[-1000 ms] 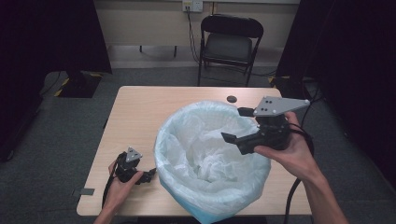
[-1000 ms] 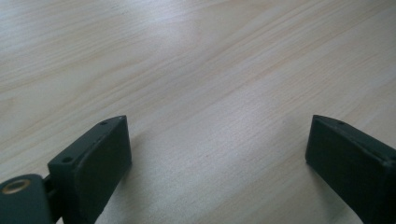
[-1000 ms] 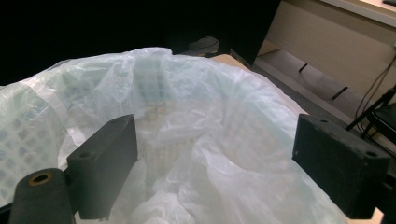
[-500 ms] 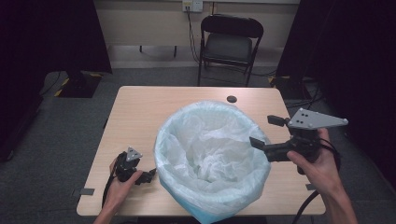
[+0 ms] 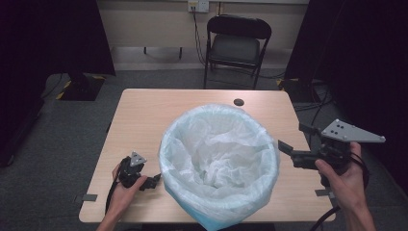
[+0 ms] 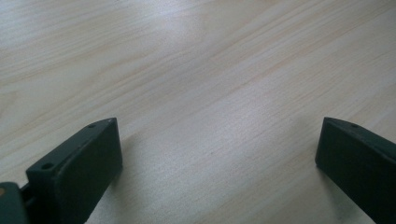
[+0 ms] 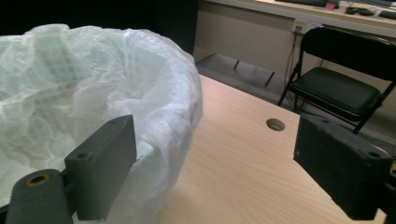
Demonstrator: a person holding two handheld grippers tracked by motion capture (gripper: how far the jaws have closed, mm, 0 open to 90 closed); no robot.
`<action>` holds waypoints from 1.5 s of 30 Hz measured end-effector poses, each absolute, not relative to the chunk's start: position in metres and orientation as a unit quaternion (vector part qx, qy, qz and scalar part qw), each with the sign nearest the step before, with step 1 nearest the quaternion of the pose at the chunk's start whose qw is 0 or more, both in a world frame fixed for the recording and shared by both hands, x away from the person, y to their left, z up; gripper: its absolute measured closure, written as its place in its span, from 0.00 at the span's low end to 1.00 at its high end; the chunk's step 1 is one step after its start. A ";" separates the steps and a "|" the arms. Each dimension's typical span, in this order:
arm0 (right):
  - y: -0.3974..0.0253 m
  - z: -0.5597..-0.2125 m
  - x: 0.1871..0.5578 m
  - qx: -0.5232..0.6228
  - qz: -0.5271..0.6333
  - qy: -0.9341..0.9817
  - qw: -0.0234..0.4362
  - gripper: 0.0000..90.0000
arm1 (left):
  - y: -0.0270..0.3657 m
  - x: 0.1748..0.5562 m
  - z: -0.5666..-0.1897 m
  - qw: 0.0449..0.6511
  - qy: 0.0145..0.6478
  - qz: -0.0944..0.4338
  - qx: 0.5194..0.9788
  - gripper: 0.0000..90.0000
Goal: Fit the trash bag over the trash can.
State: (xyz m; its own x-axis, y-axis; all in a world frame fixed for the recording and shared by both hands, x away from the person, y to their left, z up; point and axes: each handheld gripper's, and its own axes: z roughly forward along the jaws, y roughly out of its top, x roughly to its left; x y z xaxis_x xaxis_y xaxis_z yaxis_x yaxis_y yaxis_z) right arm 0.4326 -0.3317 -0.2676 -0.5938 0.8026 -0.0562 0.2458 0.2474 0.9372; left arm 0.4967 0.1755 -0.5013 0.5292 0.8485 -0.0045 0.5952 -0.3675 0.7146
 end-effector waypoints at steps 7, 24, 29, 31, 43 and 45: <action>-0.339 -0.279 0.430 0.369 0.487 0.734 0.297 0.14 | 0.175 0.496 -0.501 0.340 0.450 0.186 0.804 0.00; -0.341 -0.360 0.459 0.438 0.449 0.729 0.274 0.14 | 0.176 0.495 -0.501 0.340 0.452 0.187 0.803 0.00; -0.343 -0.382 0.472 0.455 0.433 0.727 0.278 0.14 | 0.176 0.495 -0.502 0.341 0.454 0.187 0.802 0.00; -0.343 -0.390 0.476 0.459 0.428 0.728 0.277 0.14 | 0.176 0.495 -0.502 0.341 0.454 0.187 0.802 0.00; -0.347 -0.442 0.487 0.500 0.401 0.719 0.270 0.14 | 0.176 0.495 -0.501 0.340 0.453 0.187 0.802 0.00; -0.349 -0.450 0.488 0.512 0.392 0.716 0.268 0.14 | 0.176 0.495 -0.502 0.341 0.454 0.187 0.801 0.00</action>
State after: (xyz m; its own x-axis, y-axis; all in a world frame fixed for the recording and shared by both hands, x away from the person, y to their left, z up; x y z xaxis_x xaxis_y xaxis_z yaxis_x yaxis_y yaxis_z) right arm 0.4882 -0.3490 -0.4498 -0.3333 0.9427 0.0177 0.5231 0.1693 0.8353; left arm 0.4951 0.1756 -0.5015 0.5176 0.8556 -0.0098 0.6001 -0.3548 0.7169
